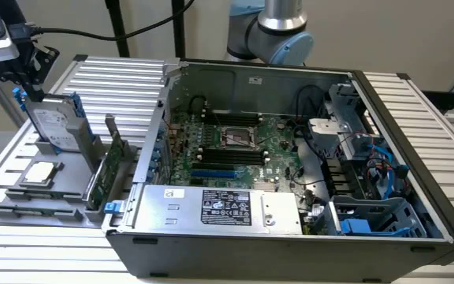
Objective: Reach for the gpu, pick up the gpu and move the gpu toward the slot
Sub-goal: 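Reach for the gpu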
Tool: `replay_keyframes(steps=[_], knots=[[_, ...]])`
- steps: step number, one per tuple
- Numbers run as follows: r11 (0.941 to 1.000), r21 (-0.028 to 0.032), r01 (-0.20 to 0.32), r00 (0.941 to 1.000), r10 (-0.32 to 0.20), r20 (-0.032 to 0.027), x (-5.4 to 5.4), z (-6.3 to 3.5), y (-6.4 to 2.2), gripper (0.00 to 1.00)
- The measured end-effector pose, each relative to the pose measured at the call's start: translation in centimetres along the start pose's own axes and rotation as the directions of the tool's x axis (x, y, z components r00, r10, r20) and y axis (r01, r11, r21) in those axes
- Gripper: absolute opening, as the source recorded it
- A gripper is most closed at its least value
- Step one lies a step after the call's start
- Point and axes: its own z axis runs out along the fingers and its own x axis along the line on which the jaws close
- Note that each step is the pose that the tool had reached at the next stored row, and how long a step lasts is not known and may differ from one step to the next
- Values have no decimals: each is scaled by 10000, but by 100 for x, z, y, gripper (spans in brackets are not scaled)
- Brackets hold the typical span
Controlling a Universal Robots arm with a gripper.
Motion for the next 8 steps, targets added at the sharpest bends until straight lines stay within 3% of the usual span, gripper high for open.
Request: replay_keyframes(steps=[4,8], knots=[[10000,0,-1,10000,1,-13,-56,0,-26,11],[10000,0,0,10000,0,-14,-202,2,-76,11]])
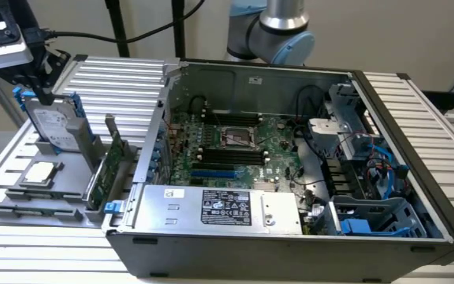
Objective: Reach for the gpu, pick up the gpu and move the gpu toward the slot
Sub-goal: 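Reach for the gpu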
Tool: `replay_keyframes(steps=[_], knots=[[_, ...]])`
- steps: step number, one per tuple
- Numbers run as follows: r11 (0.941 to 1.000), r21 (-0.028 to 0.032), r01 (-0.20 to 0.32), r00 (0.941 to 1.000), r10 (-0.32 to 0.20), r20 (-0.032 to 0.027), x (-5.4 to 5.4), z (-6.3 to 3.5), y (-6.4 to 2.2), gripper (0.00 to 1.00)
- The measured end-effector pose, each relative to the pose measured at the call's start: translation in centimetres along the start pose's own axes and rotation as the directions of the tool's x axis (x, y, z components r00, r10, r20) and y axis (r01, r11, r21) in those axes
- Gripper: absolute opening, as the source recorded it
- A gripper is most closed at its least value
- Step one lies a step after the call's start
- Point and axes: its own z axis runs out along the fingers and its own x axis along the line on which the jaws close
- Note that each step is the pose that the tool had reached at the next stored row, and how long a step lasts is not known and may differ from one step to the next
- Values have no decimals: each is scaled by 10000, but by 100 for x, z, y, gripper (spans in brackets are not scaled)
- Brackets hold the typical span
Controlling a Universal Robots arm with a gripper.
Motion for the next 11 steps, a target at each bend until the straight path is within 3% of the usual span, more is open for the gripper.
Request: replay_keyframes(steps=[11], knots=[[10000,54,-1,10000,1,-1,-201,6,-219,11]])
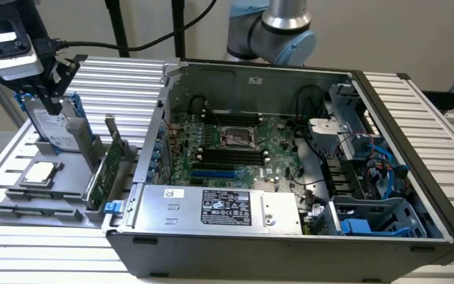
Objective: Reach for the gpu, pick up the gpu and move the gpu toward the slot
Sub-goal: 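Reach for the gpu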
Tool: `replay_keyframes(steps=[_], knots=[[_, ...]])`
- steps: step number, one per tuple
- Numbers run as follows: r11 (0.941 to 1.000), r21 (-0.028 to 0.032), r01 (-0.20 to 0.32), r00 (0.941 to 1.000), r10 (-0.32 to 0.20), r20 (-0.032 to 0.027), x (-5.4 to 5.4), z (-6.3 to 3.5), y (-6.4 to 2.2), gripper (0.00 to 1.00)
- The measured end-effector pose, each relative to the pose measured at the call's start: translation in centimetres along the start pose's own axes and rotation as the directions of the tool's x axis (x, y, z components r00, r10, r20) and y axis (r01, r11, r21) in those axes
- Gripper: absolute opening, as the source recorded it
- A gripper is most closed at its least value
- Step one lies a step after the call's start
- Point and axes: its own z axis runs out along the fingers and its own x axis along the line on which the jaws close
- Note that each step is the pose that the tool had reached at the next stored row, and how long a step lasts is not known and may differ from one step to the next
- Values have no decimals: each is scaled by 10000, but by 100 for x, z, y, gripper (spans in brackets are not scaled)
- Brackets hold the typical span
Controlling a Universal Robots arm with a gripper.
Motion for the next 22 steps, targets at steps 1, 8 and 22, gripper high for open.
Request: replay_keyframes(steps=[1,8,22], knots=[[10000,2,1,10000,-1,0,-15,2,-24,11],[10000,7,0,10000,0,-1,-182,26,-196,11],[10000,53,-6,10000,6,-4,-515,88,-298,11]])
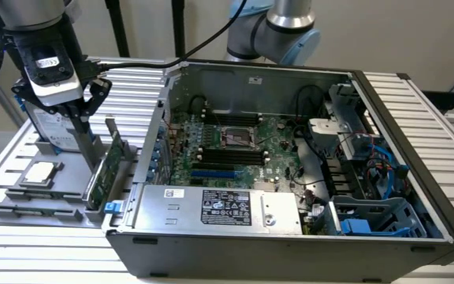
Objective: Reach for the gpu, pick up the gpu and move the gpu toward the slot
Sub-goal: 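Reach for the gpu, then pick up the gpu and move the gpu toward the slot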
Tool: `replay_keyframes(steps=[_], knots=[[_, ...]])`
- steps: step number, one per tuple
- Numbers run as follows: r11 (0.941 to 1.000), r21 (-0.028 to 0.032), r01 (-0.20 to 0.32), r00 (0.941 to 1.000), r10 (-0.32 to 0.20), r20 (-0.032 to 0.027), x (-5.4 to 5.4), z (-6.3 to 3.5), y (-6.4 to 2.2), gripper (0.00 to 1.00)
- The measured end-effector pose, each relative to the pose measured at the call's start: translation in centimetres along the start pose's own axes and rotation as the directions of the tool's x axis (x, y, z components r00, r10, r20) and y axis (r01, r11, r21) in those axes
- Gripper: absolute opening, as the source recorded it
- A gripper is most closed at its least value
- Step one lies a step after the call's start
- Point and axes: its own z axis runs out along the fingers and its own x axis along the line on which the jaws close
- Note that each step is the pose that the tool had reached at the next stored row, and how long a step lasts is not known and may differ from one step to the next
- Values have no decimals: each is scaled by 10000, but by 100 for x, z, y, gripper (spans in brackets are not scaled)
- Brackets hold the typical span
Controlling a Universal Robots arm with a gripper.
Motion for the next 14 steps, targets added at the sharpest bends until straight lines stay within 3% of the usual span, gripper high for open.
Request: replay_keyframes(steps=[12,14], knots=[[10000,0,1,10000,-1,0,-1,0,0,12],[10000,0,1,10000,-1,0,-1,0,0,24]])
